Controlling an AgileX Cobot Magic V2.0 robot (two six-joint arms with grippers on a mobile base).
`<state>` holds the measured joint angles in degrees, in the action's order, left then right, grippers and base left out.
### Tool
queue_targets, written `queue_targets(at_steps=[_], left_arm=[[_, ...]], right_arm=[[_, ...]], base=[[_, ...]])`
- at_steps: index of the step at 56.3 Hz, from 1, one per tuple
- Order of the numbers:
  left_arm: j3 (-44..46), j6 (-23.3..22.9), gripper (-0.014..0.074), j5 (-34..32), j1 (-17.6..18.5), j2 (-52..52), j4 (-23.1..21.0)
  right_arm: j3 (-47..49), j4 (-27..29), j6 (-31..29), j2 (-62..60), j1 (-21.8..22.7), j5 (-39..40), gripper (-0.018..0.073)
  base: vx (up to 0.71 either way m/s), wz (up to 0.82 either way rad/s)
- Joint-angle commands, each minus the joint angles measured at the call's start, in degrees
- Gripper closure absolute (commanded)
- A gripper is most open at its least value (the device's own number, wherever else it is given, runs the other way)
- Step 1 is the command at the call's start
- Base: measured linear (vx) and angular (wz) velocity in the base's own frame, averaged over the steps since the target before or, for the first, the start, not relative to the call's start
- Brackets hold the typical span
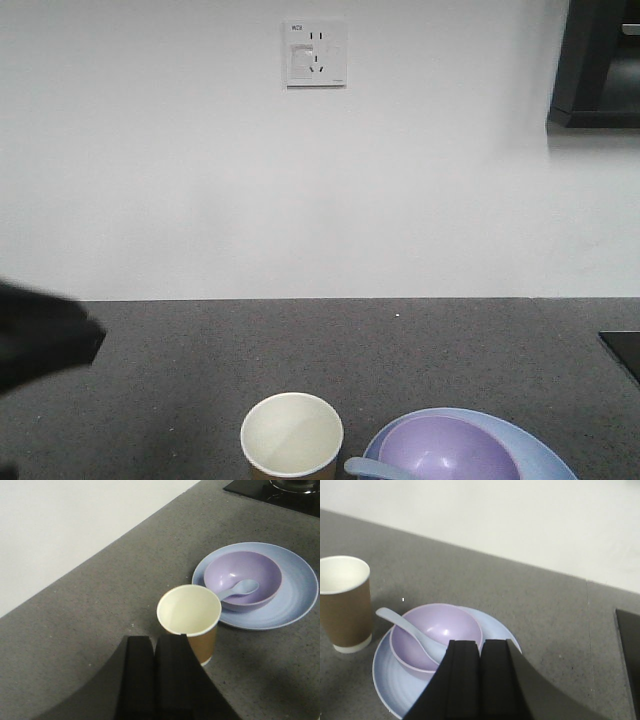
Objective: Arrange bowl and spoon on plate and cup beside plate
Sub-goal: 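Set the paper cup down next to the plate and release it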
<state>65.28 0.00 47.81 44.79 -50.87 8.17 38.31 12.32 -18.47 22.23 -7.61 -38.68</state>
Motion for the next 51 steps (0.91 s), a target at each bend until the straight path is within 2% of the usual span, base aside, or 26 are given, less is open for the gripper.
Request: queue_targets(at_steps=[1,8,13,27,51], left_arm=[[-10.8,-4.5,0.0603,-15.5,0.0,7.4,0.2],[-22.8,-10.9,0.0603,-24.9,0.0,13.9,0.2],[-27.3,-11.2,0.0603,-27.5,0.0,16.5,0.2],[-31.4,-11.2,0.0603,-26.1,0.0,17.7,-0.2],[-31.8,-10.7,0.0603,-26.4,0.0,17.8,0.3]], right_arm=[[-1.6,1.1,-1.0,-3.9,0.0,8.1,0.0566],[-5.0,1.1,-0.9,-7.8,0.0,10.9,0.0566],[-5.7,1.2,-0.8,-8.9,0.0,10.3,0.0566],[-5.7,1.2,-0.8,-8.9,0.0,9.9,0.0565],[-5.7,1.3,-0.8,-8.9,0.0,9.9,0.0565]], base=[[0.00,0.00],[0.00,0.00],[0.00,0.00],[0.00,0.00],[0.00,0.00]])
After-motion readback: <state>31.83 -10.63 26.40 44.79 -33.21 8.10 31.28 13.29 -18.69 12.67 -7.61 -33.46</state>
